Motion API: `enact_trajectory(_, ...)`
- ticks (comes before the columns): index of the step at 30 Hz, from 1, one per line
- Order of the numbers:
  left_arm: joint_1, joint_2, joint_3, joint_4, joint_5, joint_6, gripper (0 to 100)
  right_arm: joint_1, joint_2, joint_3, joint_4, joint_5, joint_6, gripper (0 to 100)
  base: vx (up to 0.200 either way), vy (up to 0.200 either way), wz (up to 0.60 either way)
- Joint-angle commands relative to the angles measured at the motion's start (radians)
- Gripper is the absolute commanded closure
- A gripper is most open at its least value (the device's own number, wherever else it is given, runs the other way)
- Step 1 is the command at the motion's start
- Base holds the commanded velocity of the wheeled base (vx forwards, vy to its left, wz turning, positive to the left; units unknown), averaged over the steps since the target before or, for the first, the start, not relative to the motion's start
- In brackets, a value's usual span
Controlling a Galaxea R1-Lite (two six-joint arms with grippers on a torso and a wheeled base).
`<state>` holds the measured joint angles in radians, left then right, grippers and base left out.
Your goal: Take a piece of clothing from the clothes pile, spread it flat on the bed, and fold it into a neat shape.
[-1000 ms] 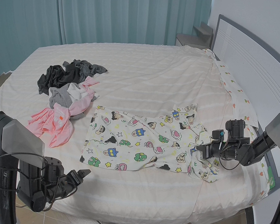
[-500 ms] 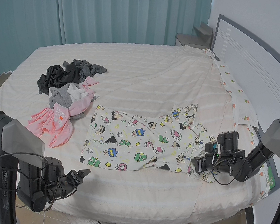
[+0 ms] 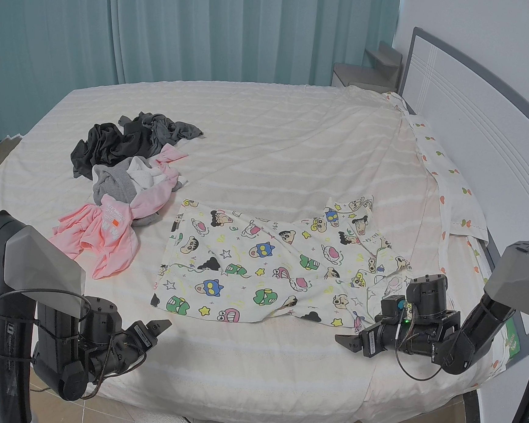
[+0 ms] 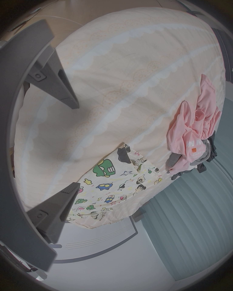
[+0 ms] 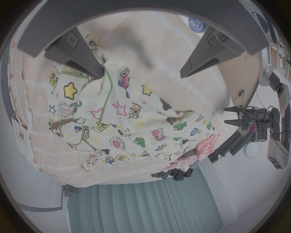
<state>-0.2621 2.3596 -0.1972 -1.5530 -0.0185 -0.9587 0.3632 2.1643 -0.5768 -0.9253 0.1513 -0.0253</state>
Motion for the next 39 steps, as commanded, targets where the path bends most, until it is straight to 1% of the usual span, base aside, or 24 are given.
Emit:
enact_trajectory(1, 0.000, 0.001, -0.001, -0.018, 0.000, 0.000, 0, 0.036, -0.007, 0.045, -0.072, -0.004, 0.047, 0, 0.000, 0.000, 0.00)
enact_trajectory(3, 0.000, 0.001, -0.001, -0.018, 0.000, 0.000, 0, 0.046, -0.004, 0.040, -0.171, -0.004, 0.087, 0, 0.000, 0.000, 0.00)
enact_trajectory(5, 0.000, 0.001, -0.001, -0.018, 0.000, 0.000, 0, 0.046, 0.005, 0.022, -0.202, -0.006, 0.088, 0, 0.000, 0.000, 0.00)
enact_trajectory(10, 0.000, 0.001, 0.001, -0.018, 0.000, 0.000, 0, 0.065, 0.016, -0.040, -0.198, -0.004, 0.093, 0, 0.000, 0.000, 0.00)
enact_trajectory(15, 0.000, 0.001, -0.001, -0.018, 0.000, 0.000, 0, 0.109, 0.039, -0.106, -0.193, -0.013, 0.127, 0, 0.000, 0.000, 0.00)
enact_trajectory(16, 0.000, 0.001, -0.001, -0.018, 0.000, 0.000, 0, 0.115, 0.042, -0.117, -0.191, -0.021, 0.133, 0, 0.000, 0.000, 0.00)
enact_trajectory(17, 0.000, 0.001, 0.001, -0.018, 0.000, 0.000, 0, 0.129, 0.049, -0.135, -0.185, -0.042, 0.143, 0, 0.000, 0.000, 0.00)
enact_trajectory(18, 0.000, 0.001, 0.001, -0.018, 0.000, 0.000, 0, 0.129, 0.049, -0.135, -0.185, -0.042, 0.143, 0, 0.000, 0.000, 0.00)
enact_trajectory(19, 0.000, 0.001, -0.001, -0.018, 0.000, 0.000, 0, 0.154, 0.065, -0.164, -0.173, -0.085, 0.162, 0, 0.000, 0.000, 0.00)
enact_trajectory(23, 0.000, 0.001, -0.001, -0.018, 0.000, 0.000, 0, 0.184, 0.069, -0.173, -0.171, -0.154, 0.205, 0, 0.000, 0.000, 0.00)
enact_trajectory(25, 0.000, 0.001, -0.001, -0.018, 0.000, 0.000, 0, 0.186, 0.069, -0.163, -0.171, -0.180, 0.212, 0, 0.000, 0.000, 0.00)
enact_trajectory(28, 0.000, 0.001, -0.001, -0.018, 0.000, 0.000, 0, 0.183, 0.065, -0.158, -0.173, -0.191, 0.216, 0, 0.000, 0.000, 0.00)
enact_trajectory(30, 0.000, 0.001, -0.001, -0.018, 0.000, 0.000, 0, 0.184, 0.046, -0.124, -0.173, -0.202, 0.235, 0, 0.000, 0.000, 0.00)
enact_trajectory(34, 0.000, 0.001, -0.001, -0.018, 0.000, 0.000, 0, 0.197, 0.026, -0.055, -0.173, -0.242, 0.249, 0, 0.000, 0.000, 0.00)
enact_trajectory(39, 0.000, 0.001, -0.001, -0.018, 0.000, 0.000, 0, 0.209, 0.003, -0.011, -0.170, -0.242, 0.308, 0, 0.000, 0.000, 0.00)
